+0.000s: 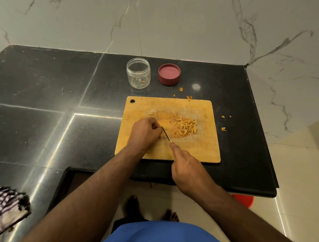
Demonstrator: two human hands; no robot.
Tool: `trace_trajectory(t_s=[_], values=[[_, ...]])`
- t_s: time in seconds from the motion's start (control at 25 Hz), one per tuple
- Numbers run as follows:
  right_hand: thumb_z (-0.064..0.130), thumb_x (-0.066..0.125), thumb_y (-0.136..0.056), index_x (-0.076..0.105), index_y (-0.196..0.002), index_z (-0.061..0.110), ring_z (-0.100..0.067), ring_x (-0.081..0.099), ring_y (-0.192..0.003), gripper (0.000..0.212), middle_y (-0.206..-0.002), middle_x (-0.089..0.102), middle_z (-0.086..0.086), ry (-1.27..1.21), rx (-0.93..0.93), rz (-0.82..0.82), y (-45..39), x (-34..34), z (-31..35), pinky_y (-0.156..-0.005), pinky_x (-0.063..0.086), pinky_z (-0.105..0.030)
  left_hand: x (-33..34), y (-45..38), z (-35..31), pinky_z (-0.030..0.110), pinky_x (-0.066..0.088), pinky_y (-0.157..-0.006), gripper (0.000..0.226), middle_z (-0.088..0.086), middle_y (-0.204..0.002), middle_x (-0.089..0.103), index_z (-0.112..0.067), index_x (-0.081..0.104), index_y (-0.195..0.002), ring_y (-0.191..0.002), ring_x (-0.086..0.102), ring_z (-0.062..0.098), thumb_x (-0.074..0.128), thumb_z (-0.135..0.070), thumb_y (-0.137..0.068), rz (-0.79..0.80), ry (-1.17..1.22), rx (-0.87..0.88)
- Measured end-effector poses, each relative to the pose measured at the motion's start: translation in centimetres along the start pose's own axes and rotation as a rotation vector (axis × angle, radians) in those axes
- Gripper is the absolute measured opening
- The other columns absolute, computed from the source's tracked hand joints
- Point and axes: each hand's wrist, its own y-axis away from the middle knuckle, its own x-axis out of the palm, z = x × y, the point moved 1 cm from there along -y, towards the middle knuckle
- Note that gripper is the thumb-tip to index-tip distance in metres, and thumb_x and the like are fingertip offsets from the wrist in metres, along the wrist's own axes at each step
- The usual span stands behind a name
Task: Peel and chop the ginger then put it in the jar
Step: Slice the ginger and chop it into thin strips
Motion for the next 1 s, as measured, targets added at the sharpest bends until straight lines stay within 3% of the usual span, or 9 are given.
trace_trajectory(t_s=[0.16,0.32,0.68,0.88,1.0], values=[[0.015,0.035,-0.101,0.021,-0.156,0.020,-0.011,0.051,-0.076,0.056,-0.109,0.053,0.000,0.088,-0.025,-0.094,1.1,-0.4,-0.6,-0.065,0.046,-0.025,0.0,0.0,0.3,0.015,0.039,-0.059,0.007,-0.008,-0.088,0.068,-0.020,0.073,-0.094,-0.077,0.057,0.004,0.068,-0.019,-0.090,0.014,0.024,0.006],[0.011,0.036,-0.100,0.027,-0.153,0.013,-0.019,0.055,-0.096,0.053,-0.132,0.052,-0.007,0.045,-0.051,-0.042,0.7,-0.3,-0.6,-0.082,0.050,-0.033,-0.1,0.2,0.4,0.013,0.039,-0.060,0.009,-0.009,-0.089,0.067,-0.021,0.073,-0.096,-0.078,0.057,0.004,0.068,-0.019,-0.090,0.010,0.029,0.007],[0.018,0.038,-0.103,0.019,-0.155,0.027,-0.011,0.053,-0.095,0.056,-0.120,0.053,0.001,-0.070,-0.038,-0.022,-0.1,0.1,0.5,-0.082,0.049,-0.031,-0.1,0.2,0.1,0.015,0.037,-0.056,0.007,-0.006,-0.087,0.069,-0.019,0.072,-0.091,-0.074,0.056,0.005,0.066,-0.017,-0.089,-0.001,0.014,-0.002],[0.018,0.035,-0.103,0.018,-0.156,0.023,-0.017,0.053,-0.106,0.056,-0.130,0.053,-0.005,-0.065,-0.022,0.041,-1.3,0.0,0.6,-0.089,0.048,-0.036,-0.2,0.2,0.1,0.014,0.034,-0.055,0.007,-0.008,-0.085,0.066,-0.018,0.072,-0.091,-0.070,0.054,0.003,0.066,-0.017,-0.089,-0.016,0.013,0.001],[0.020,0.035,-0.103,0.016,-0.156,0.027,-0.011,0.051,-0.097,0.057,-0.124,0.054,-0.002,-0.067,0.001,0.029,-0.5,0.4,0.4,-0.082,0.047,-0.031,-0.1,0.2,0.0,0.015,0.036,-0.056,0.007,-0.007,-0.084,0.067,-0.017,0.073,-0.090,-0.073,0.056,0.005,0.066,-0.018,-0.090,-0.015,0.020,-0.004]])
